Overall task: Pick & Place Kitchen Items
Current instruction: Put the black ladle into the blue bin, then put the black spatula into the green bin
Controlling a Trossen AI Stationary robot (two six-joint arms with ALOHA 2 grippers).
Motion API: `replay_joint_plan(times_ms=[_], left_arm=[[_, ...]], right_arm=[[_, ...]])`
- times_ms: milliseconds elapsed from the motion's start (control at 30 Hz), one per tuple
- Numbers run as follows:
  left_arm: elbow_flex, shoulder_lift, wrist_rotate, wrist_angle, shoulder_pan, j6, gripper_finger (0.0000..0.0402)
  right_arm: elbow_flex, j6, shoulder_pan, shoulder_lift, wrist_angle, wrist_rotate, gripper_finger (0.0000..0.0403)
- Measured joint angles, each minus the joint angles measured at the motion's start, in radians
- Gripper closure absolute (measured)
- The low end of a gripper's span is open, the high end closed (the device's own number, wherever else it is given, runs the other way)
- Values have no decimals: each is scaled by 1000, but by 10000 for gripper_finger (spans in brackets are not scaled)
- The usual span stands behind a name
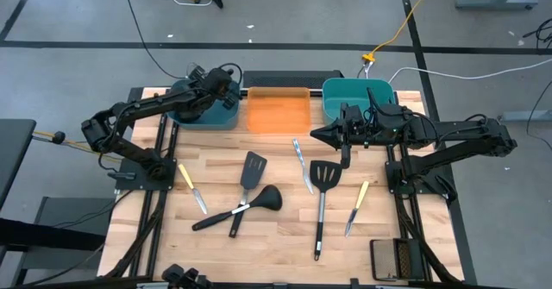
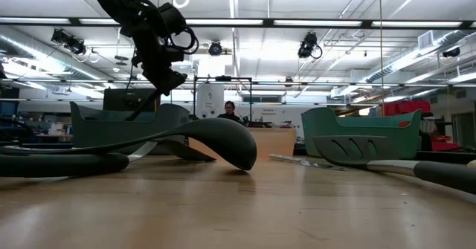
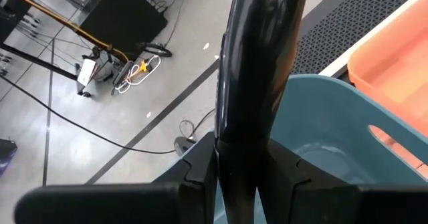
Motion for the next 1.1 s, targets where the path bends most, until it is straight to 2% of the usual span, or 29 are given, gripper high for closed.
replay_joint_plan(times_ms=[400, 700, 1100], left_arm=[[0, 0, 17, -1, 0, 16, 309], [0, 0, -16, -2, 0, 36, 261], [0, 0, -8, -11, 0, 27, 196]], right_arm=[[0, 4, 0, 0, 0, 0, 399], [0, 4, 0, 0, 0, 0, 399], [0, 8, 0, 0, 0, 0, 399]])
